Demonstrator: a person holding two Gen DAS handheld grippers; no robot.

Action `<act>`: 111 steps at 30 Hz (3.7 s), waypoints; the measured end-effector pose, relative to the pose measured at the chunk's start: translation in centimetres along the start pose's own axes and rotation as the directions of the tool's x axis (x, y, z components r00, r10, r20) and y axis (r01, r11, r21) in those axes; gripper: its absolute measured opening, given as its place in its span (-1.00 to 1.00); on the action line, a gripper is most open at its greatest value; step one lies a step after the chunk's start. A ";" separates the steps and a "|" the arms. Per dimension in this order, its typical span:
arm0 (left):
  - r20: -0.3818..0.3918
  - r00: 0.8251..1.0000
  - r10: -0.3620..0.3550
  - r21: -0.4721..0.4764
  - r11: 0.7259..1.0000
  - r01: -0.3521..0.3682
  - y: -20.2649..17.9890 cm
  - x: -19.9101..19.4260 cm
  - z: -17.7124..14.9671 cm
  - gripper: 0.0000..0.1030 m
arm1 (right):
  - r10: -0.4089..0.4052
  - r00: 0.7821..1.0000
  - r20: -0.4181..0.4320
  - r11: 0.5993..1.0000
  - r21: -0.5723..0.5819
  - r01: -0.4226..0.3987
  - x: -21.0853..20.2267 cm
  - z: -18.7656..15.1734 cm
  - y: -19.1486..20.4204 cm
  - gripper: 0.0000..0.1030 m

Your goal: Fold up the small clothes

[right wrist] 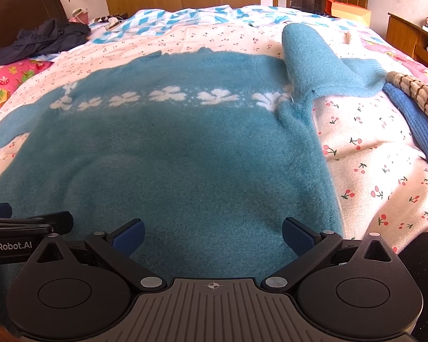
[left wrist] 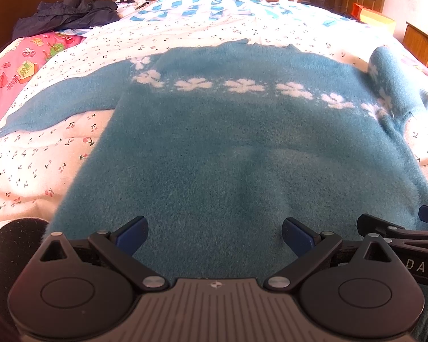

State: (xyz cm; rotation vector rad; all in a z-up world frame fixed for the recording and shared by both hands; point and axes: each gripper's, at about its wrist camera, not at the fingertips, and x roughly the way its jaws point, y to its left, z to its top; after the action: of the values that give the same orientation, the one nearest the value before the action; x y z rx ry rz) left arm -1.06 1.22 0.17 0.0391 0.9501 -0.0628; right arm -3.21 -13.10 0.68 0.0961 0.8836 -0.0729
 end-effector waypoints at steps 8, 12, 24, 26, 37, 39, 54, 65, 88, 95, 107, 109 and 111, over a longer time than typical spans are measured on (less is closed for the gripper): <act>-0.001 1.000 -0.003 0.008 1.000 0.003 -0.2 0.0 -0.1 1.00 | -0.004 1.000 0.013 1.000 0.004 0.004 -0.2 0.0 -0.1 0.99; -0.002 1.000 0.000 0.011 1.000 0.000 -0.2 0.0 0.0 1.00 | -0.004 1.000 0.010 1.000 0.004 0.004 -0.1 0.0 -0.1 0.99; 0.000 1.000 0.002 0.013 1.000 -0.002 -0.2 0.0 -0.1 1.00 | -0.003 1.000 0.009 1.000 0.002 0.003 -0.1 0.1 -0.1 0.98; -0.004 1.000 0.000 0.011 1.000 0.000 -0.2 0.0 -0.1 1.00 | -0.004 1.000 0.008 1.000 0.001 0.003 -0.1 0.1 -0.1 0.98; -0.007 1.000 0.001 0.009 1.000 -0.001 -0.1 0.1 -0.2 1.00 | 0.000 1.000 0.004 1.000 0.000 0.000 0.1 0.0 0.1 0.98; -0.008 1.000 0.002 0.010 1.000 -0.002 -0.1 0.1 -0.2 1.00 | 0.001 1.000 0.001 1.000 0.001 -0.001 0.1 0.1 0.1 0.98; -0.008 1.000 0.016 0.026 1.000 -0.016 -0.7 0.5 0.1 0.92 | -0.014 1.000 0.004 1.000 -0.008 0.014 0.6 0.2 0.2 0.98; -0.007 0.999 0.039 0.055 0.998 -0.038 -1.2 0.7 0.5 0.92 | 0.005 1.000 0.009 1.000 0.015 -0.005 0.8 0.5 -0.1 0.98; 0.019 0.998 0.060 0.068 0.996 -0.061 -1.2 -0.7 0.7 0.92 | 0.054 0.998 0.027 0.998 0.027 -0.054 0.0 0.7 -0.3 0.99; 0.031 0.998 0.053 0.082 0.995 -0.055 -1.6 -1.1 1.2 0.92 | 0.068 0.997 0.039 0.996 0.053 -0.070 -0.4 0.8 -0.9 0.98; 0.085 0.994 -0.069 0.207 0.977 0.050 -6.2 -1.5 5.2 0.94 | 0.014 0.988 0.156 0.983 0.177 -0.042 -2.2 3.5 -6.0 0.98; 0.101 0.990 -0.096 0.237 0.969 0.070 -7.7 -1.5 6.1 0.94 | -0.002 0.984 0.180 0.975 0.218 -0.038 -2.3 4.4 -7.9 0.98; 0.097 0.988 -0.123 0.250 0.964 0.095 -9.1 -1.1 7.1 0.94 | -0.025 0.978 0.206 0.966 0.256 -0.029 -2.1 5.5 -10.1 0.98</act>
State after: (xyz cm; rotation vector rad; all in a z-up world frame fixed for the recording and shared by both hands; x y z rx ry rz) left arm 3.38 -8.28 5.16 0.2094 0.8277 -0.2820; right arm -1.35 -23.75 5.29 0.3278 0.6613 -0.1934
